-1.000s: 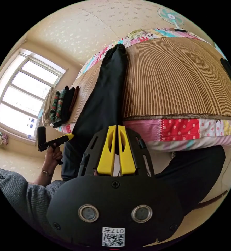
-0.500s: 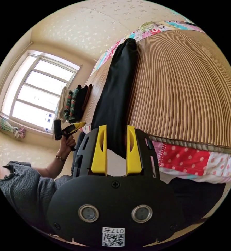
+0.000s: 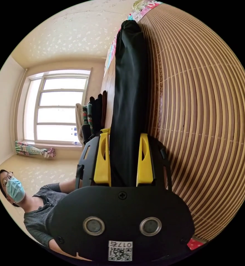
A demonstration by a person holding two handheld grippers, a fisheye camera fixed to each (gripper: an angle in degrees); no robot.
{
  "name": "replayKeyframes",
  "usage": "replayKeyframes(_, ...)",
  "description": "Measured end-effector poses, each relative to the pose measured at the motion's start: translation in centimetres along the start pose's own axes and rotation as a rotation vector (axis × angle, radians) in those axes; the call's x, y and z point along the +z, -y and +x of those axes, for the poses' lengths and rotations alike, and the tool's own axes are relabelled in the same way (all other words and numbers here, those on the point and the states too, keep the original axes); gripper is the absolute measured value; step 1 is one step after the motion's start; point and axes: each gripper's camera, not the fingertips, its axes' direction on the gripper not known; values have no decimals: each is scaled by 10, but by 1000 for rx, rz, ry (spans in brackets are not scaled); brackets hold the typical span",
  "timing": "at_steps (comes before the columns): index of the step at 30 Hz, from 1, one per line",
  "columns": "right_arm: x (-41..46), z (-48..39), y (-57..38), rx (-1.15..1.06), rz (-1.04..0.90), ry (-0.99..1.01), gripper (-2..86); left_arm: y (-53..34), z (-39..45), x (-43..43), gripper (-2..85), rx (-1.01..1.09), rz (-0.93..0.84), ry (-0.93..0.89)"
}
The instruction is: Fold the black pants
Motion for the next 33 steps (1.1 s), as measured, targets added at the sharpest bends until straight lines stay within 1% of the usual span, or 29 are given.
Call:
replayKeyframes(2, 5, -5, -11, 4, 17, -35, 110, -10, -6, 4, 63, -51, -51, -35)
replayKeyframes(4, 11, -2, -27, 23, 45, -53, 68, -25, -11, 4, 52, -80, -45, -94)
replayKeyframes(6, 16, -1, -35, 26, 33, -54, 47, -40, -16, 3, 45, -95, -53, -164)
replayKeyframes(7, 16, -4, -38, 25, 26, -42, 39, -43, -15, 1, 43, -91, -54, -185)
replayKeyframes(8, 16, -7, -41, 16, 31, -36, 36, -49, -11, -5, 39, -66, -35, -257)
replayKeyframes(9, 11, -19, -47, -24, 48, -10, 31, -58, -2, -14, 39, -34, -8, -321)
replayKeyframes(10, 3, -34, -57, -75, 70, 28, 26, -63, 4, -20, 38, -8, 7, -338)
replayKeyframes(12, -11, -59, -75, -154, 103, 87, 21, -88, 40, -48, 37, 134, 77, -396)
replayKeyframes(14, -23, -91, -97, -252, 130, 144, 17, -107, 69, -70, 37, 226, 126, -465)
replayKeyframes(16, -41, -141, -125, -402, 167, 201, 13, -125, 102, -94, 37, 312, 190, -532)
replayKeyframes(18, -54, -185, -144, -526, 192, 224, 12, -146, 154, -128, 38, 439, 274, -580)
replayKeyframes(20, -68, -235, -164, -649, 215, 218, 11, -161, 199, -157, 38, 532, 332, -591)
replayKeyframes(22, -89, -304, -193, -805, 258, 193, 11, -177, 246, -185, 37, 641, 383, -591)
replayKeyframes(24, -104, -353, -217, -915, 296, 163, 12, -200, 310, -218, 37, 785, 449, -576)
replayKeyframes(28, -134, -443, -267, -1071, 396, 131, 13, -228, 385, -251, 36, 888, 533, -620)
replayKeyframes(31, -144, -494, -302, -1148, 441, 161, 13, -244, 428, -270, 36, 930, 569, -710)
replayKeyframes(33, -145, -516, -326, -1184, 469, 194, 13, -257, 459, -281, 37, 1020, 556, -782)
